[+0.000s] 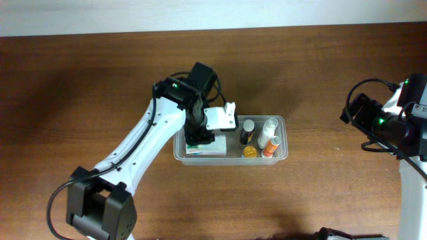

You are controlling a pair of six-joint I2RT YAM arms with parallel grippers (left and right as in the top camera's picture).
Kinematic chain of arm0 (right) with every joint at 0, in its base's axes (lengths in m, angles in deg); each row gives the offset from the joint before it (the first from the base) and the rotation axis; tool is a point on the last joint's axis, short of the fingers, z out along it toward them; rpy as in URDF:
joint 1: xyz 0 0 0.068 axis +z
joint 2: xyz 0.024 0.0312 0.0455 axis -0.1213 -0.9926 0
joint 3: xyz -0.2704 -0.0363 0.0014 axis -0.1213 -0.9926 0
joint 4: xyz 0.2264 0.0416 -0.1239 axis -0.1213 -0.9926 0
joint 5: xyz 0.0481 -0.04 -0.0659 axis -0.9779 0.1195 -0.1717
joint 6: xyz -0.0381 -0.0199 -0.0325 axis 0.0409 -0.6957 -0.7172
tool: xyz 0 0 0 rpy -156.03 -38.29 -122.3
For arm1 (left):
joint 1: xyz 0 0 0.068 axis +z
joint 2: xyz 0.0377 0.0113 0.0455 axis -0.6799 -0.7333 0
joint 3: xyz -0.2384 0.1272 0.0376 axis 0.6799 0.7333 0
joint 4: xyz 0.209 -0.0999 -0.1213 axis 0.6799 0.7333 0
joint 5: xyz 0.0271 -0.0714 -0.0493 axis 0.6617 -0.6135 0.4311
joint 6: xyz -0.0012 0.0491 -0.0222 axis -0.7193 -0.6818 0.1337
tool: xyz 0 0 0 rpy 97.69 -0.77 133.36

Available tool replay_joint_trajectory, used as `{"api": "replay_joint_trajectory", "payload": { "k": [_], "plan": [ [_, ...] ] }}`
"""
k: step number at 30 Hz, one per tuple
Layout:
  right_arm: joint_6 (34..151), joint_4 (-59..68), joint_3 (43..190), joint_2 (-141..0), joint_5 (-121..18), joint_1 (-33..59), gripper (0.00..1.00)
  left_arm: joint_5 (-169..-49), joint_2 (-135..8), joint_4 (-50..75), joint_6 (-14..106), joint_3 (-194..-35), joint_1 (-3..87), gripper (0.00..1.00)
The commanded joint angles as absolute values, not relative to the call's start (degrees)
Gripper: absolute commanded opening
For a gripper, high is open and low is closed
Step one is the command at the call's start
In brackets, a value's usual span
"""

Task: Pack container
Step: 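Carry the Panadol box into the container and lay it flat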

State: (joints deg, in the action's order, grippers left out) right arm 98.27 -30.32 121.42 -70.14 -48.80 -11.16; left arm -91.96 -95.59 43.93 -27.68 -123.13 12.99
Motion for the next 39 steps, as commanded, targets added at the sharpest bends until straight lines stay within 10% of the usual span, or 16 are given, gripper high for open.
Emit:
{"api": "replay_joint_trajectory", "payload": {
  "k": [1,12,18,25,39],
  "plan": [
    [98.53,-30.32,121.92,-70.36,-49.09,-11.43,0.98,-93.95,-96.31,41.81,-30.78,-119.83,12.99,0.55],
    [98.53,-30.32,121.92,-70.34,-49.09,-11.43,0.99,-83.98,-94.74,41.13,-18.43,-127.17,13.3,0.57],
    [98.53,-30.32,121.92,-70.36,-49.11,-11.43,0.98,-83.61,-89.91,41.24,-10.21,-132.0,16.34,0.99],
    [98.53,-30.32,121.92,-70.36,-49.11,-11.43,0.98,-82.08,-81.78,44.1,11.64,-132.35,27.39,0.99],
    [98.53,-30.32,121.92,-70.36,-49.09,-11.43,0.98,-83.78,-74.5,57.44,12.41,-132.35,36.51,0.99]
  ]
}}
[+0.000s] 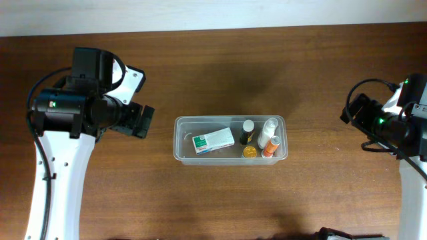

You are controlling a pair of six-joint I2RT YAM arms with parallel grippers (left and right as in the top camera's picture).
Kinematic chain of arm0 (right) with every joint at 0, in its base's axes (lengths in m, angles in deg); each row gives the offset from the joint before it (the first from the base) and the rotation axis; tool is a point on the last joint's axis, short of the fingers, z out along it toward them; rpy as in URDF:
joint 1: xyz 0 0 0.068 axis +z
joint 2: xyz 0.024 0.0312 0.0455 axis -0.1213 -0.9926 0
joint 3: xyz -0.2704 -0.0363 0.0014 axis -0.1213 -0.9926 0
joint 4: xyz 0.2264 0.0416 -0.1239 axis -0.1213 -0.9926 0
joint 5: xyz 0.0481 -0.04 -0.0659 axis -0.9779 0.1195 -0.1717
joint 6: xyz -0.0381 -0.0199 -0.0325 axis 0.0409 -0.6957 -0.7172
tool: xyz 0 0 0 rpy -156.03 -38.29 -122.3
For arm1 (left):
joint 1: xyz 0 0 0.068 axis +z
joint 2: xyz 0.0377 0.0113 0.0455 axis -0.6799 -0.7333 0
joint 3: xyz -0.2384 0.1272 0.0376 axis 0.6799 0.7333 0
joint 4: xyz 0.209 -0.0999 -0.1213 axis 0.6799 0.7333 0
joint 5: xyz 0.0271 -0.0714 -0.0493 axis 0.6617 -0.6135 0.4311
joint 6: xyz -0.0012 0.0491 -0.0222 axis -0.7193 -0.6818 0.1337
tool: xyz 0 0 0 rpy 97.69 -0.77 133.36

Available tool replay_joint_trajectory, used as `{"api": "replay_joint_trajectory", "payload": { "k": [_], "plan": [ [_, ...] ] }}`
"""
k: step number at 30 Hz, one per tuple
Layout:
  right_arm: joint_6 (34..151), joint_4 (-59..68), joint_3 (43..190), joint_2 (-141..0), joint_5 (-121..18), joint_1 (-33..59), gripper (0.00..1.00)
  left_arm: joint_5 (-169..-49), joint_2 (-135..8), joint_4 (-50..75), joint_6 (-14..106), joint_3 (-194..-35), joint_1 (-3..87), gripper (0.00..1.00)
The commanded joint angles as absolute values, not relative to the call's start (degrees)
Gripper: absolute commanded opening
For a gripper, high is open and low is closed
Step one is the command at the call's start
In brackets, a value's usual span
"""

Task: Pack container
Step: 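Carry the Panadol box into the container and lay it flat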

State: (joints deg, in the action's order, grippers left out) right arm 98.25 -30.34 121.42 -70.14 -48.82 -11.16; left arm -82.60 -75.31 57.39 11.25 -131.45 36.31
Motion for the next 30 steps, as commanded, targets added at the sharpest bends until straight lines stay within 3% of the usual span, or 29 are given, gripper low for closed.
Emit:
{"api": "replay_joint_trajectory", "payload": {
  "k": [1,9,23,30],
  "plan": [
    [98.53,-30.32,121.92,-70.36,-49.09,-11.43,0.98,-83.65,-74.5,57.72,12.41,-132.33,36.51,0.99],
    [98.53,-30.32,121.92,-70.36,-49.09,-11.43,0.98,-85.71,-74.22,65.3,12.19,-132.28,36.66,0.99],
    [98.53,-30.32,121.92,-70.36,-49.09,-11.43,0.98,-86.65,-59.35,54.92,9.35,-129.46,42.72,0.99],
    [98.53,-30.32,121.92,-70.34,-49.09,-11.43,0.98,-88.26,-46.2,48.43,9.39,-115.69,44.99,0.99]
  ]
}}
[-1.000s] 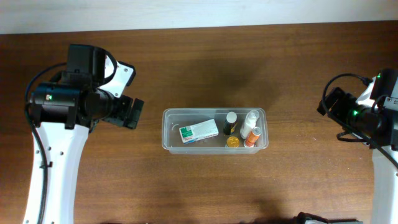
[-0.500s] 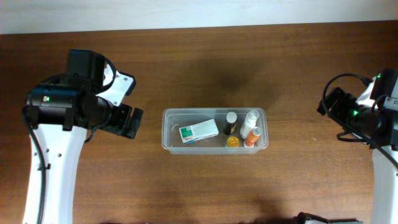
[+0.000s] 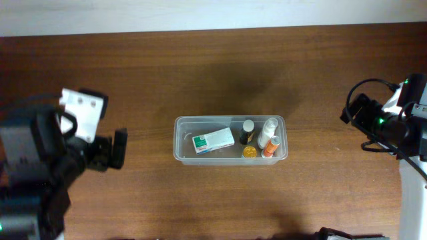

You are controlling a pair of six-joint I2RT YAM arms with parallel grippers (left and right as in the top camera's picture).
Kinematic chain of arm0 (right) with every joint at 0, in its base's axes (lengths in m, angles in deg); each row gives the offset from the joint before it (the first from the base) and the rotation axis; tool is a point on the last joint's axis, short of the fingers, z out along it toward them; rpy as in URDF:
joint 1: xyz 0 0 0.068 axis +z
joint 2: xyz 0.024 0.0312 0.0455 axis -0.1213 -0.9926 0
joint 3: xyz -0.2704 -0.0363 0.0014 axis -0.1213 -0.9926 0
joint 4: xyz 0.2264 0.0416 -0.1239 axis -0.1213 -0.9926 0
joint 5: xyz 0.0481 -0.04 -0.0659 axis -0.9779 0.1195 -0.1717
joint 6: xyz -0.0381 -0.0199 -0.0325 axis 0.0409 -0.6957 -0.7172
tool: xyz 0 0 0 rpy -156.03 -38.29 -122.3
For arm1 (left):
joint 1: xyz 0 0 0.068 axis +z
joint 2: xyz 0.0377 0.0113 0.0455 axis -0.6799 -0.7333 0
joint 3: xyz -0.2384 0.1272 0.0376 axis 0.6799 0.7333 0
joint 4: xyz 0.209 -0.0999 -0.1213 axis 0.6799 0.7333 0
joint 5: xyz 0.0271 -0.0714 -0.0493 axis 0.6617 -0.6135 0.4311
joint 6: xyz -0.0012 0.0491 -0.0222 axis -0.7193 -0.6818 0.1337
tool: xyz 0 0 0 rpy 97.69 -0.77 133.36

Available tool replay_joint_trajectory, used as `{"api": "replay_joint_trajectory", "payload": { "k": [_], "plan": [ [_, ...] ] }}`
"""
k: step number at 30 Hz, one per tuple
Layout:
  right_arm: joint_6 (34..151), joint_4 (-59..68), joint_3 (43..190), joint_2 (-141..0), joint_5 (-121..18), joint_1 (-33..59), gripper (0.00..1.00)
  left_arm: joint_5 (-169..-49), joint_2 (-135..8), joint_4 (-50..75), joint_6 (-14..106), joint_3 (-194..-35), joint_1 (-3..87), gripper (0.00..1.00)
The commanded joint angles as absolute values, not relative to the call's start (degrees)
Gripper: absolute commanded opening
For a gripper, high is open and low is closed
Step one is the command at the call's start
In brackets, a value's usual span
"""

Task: Pack container

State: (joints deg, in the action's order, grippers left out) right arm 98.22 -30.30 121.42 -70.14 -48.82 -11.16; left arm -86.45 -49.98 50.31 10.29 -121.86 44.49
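Observation:
A clear plastic container (image 3: 179, 157) sits at the middle of the table. In it lie a white-and-green box (image 3: 213, 141) on the left, a dark bottle with a white cap (image 3: 247, 131), a white bottle (image 3: 269, 126), an orange tube (image 3: 270, 145) and a small orange round item (image 3: 249, 152). My left gripper (image 3: 119, 149) is far left of the container, pulled back near the table's left side; it carries nothing, and its jaw gap does not show. At the right edge my right gripper (image 3: 349, 112) stays folded back, also unreadable.
Bare brown wooden tabletop (image 3: 220, 73) surrounds the container on all sides. A pale wall strip (image 3: 200, 13) runs along the far edge. The left arm's white and black body (image 3: 40, 167) fills the lower left corner.
The left arm has drawn further back and down, from the upper left of the table to the lower left corner. The container, its contents and the right arm are unchanged.
At first my left gripper was down inside the container's left end at the white-and-green box. Later the box lay free in the container and the left arm was off to the left. Now that arm sits still further back.

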Motion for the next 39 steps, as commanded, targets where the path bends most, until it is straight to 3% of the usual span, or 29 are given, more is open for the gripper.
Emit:
{"api": "replay_joint_trajectory", "payload": {
  "k": [1,10,19,39],
  "plan": [
    [98.53,-30.32,121.92,-70.36,-49.09,-11.43,0.98,-88.18,-43.38,46.07,9.39,-111.8,44.99,0.99],
    [98.53,-30.32,121.92,-70.36,-49.09,-11.43,0.98,-89.68,-19.99,24.74,9.39,-77.84,44.99,0.99],
    [98.53,-30.32,121.92,-70.36,-49.11,-11.43,0.98,-94.8,-3.93,16.91,9.39,-56.35,44.99,0.99],
    [98.53,-30.32,121.92,-70.34,-49.09,-11.43,0.98,-97.16,7.9,14.01,9.39,-43.72,44.97,0.99]
  ]
}}
